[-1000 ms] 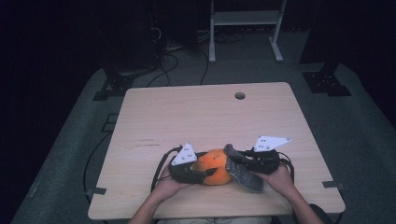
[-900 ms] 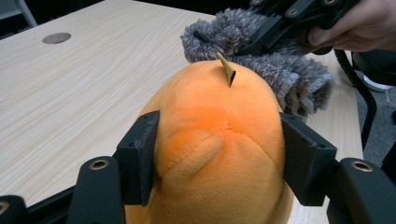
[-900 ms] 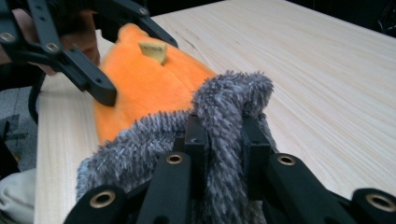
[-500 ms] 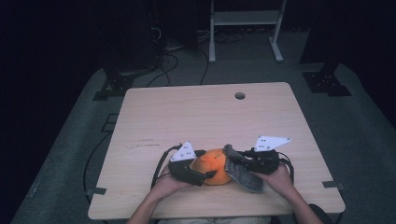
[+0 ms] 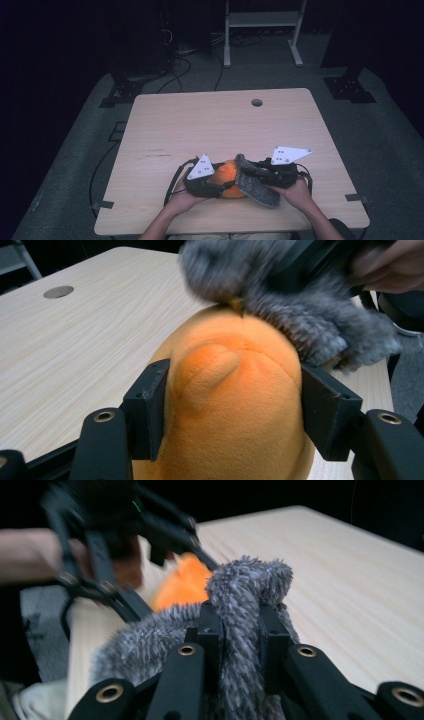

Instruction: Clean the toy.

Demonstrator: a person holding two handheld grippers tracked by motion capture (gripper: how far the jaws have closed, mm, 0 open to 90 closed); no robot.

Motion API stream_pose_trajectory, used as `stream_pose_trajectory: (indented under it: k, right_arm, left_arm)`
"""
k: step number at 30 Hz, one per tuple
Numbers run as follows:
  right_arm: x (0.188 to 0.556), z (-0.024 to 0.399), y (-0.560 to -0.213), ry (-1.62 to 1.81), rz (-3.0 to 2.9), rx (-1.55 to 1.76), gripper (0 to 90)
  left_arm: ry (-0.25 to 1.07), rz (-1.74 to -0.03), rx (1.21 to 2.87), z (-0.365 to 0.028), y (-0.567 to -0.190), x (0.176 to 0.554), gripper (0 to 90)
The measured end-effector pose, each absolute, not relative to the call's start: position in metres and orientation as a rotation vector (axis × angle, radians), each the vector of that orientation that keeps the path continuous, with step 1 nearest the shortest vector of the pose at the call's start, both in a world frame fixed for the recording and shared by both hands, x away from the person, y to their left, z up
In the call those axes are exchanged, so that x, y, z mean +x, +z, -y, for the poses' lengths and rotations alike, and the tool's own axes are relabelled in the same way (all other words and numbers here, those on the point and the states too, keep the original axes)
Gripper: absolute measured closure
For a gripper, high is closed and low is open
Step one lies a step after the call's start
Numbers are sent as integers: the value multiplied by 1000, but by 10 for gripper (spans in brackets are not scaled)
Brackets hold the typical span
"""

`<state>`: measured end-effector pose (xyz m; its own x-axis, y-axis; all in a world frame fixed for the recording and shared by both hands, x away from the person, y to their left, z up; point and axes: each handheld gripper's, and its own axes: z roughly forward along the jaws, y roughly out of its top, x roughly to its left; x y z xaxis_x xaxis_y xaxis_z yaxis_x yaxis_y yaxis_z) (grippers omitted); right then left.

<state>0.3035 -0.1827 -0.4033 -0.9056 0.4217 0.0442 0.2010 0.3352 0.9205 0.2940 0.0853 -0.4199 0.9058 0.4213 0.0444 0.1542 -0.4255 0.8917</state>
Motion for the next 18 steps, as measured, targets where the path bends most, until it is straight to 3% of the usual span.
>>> stream_pose_trajectory:
  k: [8,13,18]
  right_arm:
    - [310,202,-408,1573,-2369,676,762]
    - [291,182,-386,1707,-2343,474,762]
    - [298,173,-400,1596,-2433,472,764]
  left_arm:
    - [318,-427,2003,-89,-418,295,358]
    - [345,-384,2021,-80,-416,289,362]
    - [357,-362,2043,-78,-417,285,364]
